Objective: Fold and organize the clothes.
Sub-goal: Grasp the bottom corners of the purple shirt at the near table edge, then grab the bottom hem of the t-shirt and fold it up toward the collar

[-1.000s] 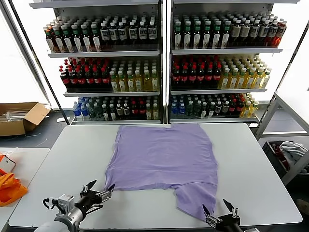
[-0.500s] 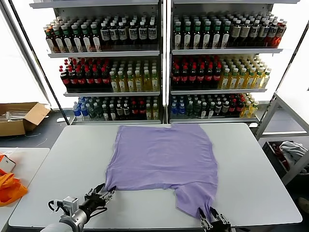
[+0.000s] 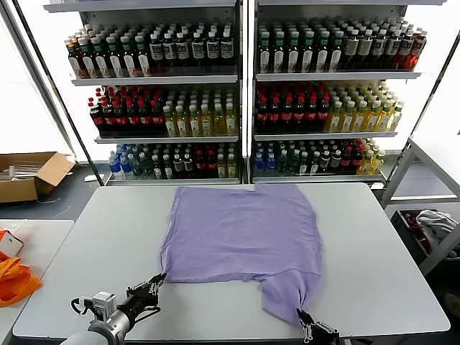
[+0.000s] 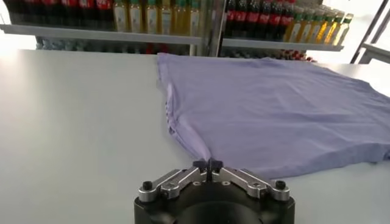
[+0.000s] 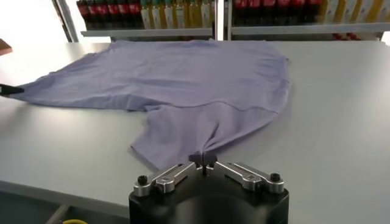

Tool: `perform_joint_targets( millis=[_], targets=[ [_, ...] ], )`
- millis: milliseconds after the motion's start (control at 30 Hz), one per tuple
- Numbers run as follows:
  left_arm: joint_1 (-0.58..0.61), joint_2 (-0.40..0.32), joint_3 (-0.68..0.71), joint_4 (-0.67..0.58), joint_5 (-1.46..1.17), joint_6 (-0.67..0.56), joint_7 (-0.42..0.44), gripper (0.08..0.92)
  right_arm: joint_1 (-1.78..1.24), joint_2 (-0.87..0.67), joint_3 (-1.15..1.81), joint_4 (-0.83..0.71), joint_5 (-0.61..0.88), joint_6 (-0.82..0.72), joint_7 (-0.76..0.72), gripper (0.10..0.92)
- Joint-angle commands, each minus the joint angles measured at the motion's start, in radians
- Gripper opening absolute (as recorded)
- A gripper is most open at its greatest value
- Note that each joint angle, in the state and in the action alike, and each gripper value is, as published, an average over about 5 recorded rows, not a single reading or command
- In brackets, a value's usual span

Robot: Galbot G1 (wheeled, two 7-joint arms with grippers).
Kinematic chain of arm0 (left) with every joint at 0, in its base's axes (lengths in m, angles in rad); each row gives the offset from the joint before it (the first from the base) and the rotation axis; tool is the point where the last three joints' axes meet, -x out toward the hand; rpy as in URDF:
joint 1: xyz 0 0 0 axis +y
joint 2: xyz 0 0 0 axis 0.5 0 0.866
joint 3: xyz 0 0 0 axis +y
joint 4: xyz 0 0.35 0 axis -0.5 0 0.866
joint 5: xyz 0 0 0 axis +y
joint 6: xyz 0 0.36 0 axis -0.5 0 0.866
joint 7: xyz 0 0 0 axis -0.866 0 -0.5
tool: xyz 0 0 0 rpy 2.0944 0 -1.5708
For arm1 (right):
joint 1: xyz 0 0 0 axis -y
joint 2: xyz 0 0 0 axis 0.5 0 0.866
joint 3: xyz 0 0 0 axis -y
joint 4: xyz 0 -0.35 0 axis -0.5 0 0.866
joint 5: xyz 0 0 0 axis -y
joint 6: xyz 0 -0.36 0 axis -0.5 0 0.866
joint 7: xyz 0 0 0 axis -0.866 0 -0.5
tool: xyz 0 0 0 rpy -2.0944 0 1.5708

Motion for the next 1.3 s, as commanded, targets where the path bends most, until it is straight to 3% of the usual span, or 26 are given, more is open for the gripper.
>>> perform_joint_targets(
  millis=[33,467,700,1067,1300],
  targets=[
    [0.024,-0.003,-0.011,-0.039,0.001,-0.009,-0.002,0.085,-0.035,-0.006,0.002,0.015,0.002,0.067,-0.034,0.107],
    [0.174,-0.061,-0.082,-0.187,0.025,-0.010,-0.011,0.085,-0.256,-0.040,0.131,0.126,0.081,0.180,-0.099,0.107],
    [0.240,-0.097,-0.108,-0.237,0.041,-0.014,0.000,0.084,-0.280,-0.065,0.147,0.090,0.116,0.270,-0.149,0.107],
    [0.164,-0.068,-0.161,-0.241,0.018,-0.018,0.017,0.084,-0.003,-0.024,0.130,0.067,0.255,0.288,-0.133,0.107],
    [0.067,-0.010,-0.139,-0.152,-0.012,-0.030,0.047,0.084,0.206,-0.029,0.121,0.010,0.280,0.255,-0.111,0.107]
  ],
)
